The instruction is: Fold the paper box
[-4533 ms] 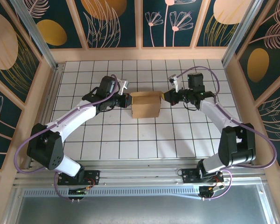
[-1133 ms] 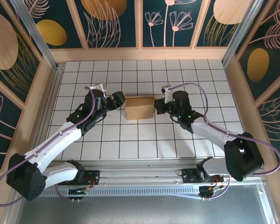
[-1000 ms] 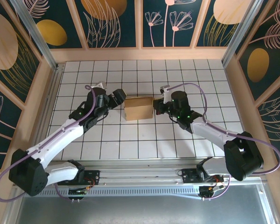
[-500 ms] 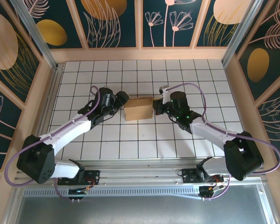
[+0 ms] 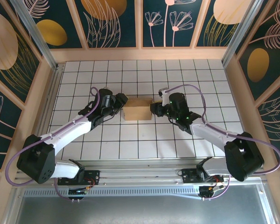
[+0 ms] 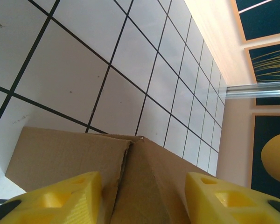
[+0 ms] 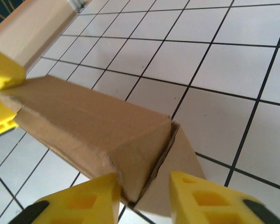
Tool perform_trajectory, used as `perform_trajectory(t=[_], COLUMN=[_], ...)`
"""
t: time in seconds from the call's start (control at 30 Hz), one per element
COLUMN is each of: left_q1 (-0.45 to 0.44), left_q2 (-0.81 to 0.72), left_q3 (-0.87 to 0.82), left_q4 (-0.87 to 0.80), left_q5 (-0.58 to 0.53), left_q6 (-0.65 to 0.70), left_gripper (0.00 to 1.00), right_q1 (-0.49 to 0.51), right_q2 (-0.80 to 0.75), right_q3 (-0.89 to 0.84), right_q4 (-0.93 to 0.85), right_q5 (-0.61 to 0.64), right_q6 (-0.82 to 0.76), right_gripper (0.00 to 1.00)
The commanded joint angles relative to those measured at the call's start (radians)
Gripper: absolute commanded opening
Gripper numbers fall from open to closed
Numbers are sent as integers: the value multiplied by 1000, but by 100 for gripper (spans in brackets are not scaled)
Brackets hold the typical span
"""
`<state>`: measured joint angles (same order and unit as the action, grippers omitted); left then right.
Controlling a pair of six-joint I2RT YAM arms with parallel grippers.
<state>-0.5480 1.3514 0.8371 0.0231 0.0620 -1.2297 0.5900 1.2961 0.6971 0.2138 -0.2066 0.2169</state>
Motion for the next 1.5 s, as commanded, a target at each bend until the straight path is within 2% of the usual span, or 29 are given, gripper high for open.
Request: perform_trajectory(t=[0.0, 0.1, 0.2, 0.3, 0.4, 0.53, 0.73, 0.83, 0.93, 1.1, 1.3, 1.47], left_q1=[8, 8, 8, 8, 8, 9, 9, 8, 8, 8, 7, -12], left_q2=[26, 25, 25, 30, 31, 32, 31, 29, 31, 31, 8, -54], left_q3=[-20, -19, -21, -21, -22, -24, -28, -44, -84, -203, -216, -226], left_q4=[-46, -48, -46, -46, -51, -51, -55, -54, -46, 46, 58, -17], left_q5=[-17, -20, -20, -14, -11, -9, -11, -13, -13, 20, 43, 68], left_q6=[-20, -19, -17, -5, -1, 0, 1, 0, -10, -33, -3, 19], left_gripper=[50, 49, 49, 49, 50, 50, 50, 50, 48, 36, 34, 35], right_q1=[10, 8, 8, -16, -90, -153, -148, -148, -147, -135, -100, -49], right_q2=[-75, -135, -202, -250, -199, -27, 115, 132, 146, 164, 132, 51], right_q3=[-24, -37, -65, -84, -24, 112, 156, 115, 56, 12, 43, 14], right_q4=[-59, -71, -52, -8, -32, -146, -176, -161, -137, -141, -161, -191], right_q5=[-25, -52, -72, -74, -173, -297, -305, -272, -244, -196, -182, -133], right_q6=[2, 2, 28, 153, 355, 481, 470, 460, 446, 410, 391, 407], right_gripper=[39, 46, 58, 71, 72, 67, 63, 59, 47, 36, 34, 33])
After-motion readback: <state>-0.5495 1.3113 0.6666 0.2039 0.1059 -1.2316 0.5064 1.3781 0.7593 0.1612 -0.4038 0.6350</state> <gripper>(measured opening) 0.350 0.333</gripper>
